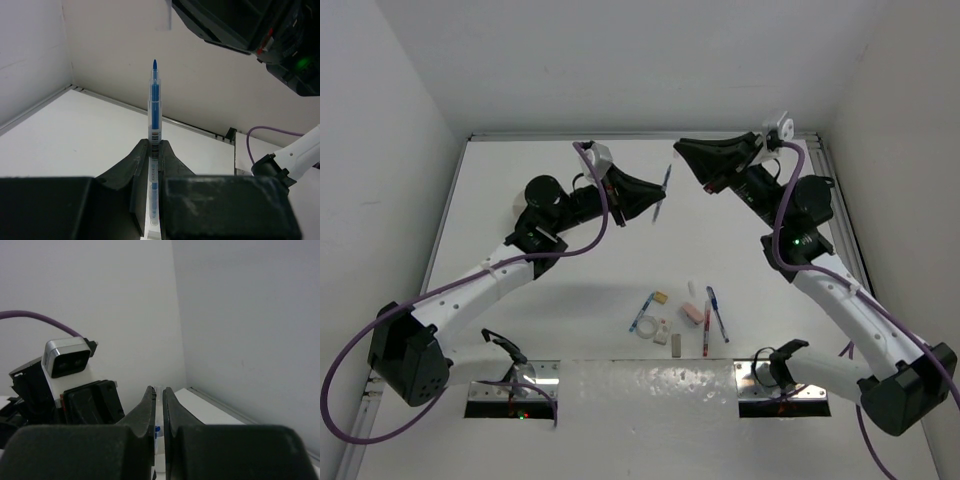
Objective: Sort the stationery into containers
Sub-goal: Close the pen cap on the pen.
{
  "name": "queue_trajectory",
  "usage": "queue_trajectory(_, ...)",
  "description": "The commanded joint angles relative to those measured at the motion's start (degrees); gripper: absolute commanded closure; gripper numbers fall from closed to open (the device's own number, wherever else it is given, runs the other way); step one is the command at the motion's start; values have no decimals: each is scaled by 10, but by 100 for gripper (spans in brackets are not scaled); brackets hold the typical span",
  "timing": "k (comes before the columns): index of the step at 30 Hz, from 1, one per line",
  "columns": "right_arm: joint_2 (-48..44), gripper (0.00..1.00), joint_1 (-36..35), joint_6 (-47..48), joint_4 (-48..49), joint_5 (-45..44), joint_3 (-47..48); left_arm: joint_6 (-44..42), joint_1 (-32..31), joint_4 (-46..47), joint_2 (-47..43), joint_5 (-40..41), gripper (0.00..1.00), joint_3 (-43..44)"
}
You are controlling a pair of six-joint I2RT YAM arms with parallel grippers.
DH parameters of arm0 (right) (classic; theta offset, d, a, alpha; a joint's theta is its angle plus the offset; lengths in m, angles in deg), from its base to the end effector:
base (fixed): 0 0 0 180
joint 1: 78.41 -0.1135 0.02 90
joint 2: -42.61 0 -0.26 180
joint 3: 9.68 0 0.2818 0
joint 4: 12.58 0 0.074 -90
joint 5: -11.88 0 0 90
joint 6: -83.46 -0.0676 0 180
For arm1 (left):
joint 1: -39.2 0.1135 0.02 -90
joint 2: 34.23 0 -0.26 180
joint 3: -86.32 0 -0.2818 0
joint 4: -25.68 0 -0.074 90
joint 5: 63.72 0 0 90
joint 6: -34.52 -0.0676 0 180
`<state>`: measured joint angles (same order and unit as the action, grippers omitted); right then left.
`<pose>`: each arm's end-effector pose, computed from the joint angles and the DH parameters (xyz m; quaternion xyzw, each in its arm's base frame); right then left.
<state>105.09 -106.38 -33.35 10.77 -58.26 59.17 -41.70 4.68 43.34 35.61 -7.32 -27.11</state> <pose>0.2537 0.1607 0.4436 -0.1541 0.4931 0.4688 0.7165 0.2572 -0.2223 0.3739 0.3303 0.5361 -0.4711 0.6177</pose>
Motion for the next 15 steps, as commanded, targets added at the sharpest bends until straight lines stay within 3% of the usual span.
queue_trajectory(1,-8,100,-8,26,32,12,-13,34,9,51,-14,15,100,-6)
queue_trajectory(15,4,100,-10,26,64,5,-22,47,10,46,-5,21,100,-7)
